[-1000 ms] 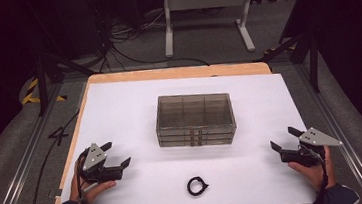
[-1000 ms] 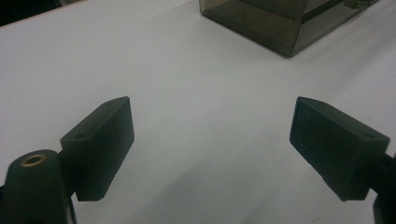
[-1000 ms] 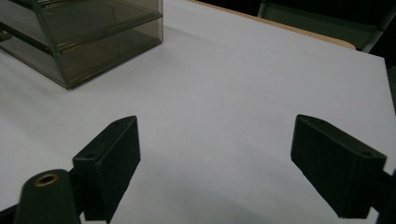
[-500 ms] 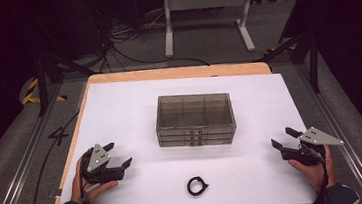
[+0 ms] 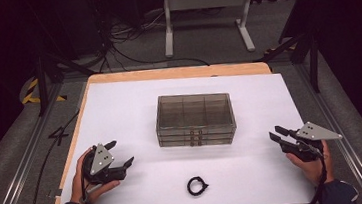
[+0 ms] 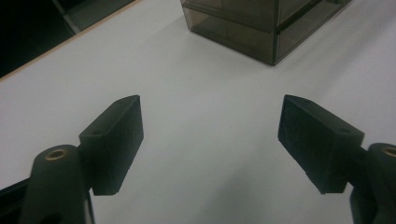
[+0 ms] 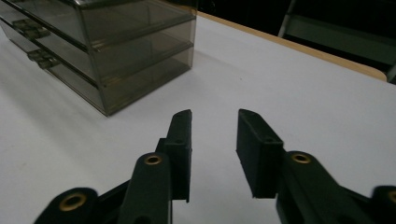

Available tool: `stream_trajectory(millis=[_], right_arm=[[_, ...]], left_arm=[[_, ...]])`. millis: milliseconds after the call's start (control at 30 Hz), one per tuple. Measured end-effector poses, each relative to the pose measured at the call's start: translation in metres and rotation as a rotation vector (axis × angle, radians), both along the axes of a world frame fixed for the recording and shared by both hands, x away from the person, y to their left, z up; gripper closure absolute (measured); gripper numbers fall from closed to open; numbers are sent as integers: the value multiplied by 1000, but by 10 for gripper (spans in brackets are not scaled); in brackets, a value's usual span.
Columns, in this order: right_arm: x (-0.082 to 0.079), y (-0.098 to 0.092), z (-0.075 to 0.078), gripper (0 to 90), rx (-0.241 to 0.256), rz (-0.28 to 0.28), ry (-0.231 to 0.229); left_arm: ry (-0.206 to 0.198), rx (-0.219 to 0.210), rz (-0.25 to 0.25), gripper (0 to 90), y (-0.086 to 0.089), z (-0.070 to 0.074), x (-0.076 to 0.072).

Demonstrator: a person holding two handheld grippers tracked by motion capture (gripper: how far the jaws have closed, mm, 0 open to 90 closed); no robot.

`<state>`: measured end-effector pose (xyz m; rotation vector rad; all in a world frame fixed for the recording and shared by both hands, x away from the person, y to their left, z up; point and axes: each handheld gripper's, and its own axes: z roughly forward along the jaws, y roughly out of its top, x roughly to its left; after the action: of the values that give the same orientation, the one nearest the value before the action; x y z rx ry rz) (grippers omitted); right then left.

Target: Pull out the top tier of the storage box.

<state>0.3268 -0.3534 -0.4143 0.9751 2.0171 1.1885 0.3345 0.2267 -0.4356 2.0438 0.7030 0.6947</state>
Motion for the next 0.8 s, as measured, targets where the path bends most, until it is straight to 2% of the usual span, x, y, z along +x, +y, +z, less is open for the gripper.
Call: stream_trajectory(millis=[200, 333, 433, 467, 633, 800], right_arm=[[6, 19, 17, 793, -17, 53, -15], [15, 39, 35, 839, -32, 103, -31], [21, 57, 47, 857, -21, 129, -44], [21, 57, 47, 857, -21, 129, -44], [37, 86, 53, 871, -21, 152, -47], [49, 99, 50, 900, -23, 149, -34]], left_arm=[[-22, -7, -7, 269, -6, 7, -2], [-33, 9, -21, 295, -14, 11, -2], [-44, 34, -40, 312, -22, 13, -3], [-44, 34, -40, 312, -22, 13, -3], [-57, 41, -71, 308, -37, 17, -1], [-79, 64, -94, 310, -53, 21, 2]])
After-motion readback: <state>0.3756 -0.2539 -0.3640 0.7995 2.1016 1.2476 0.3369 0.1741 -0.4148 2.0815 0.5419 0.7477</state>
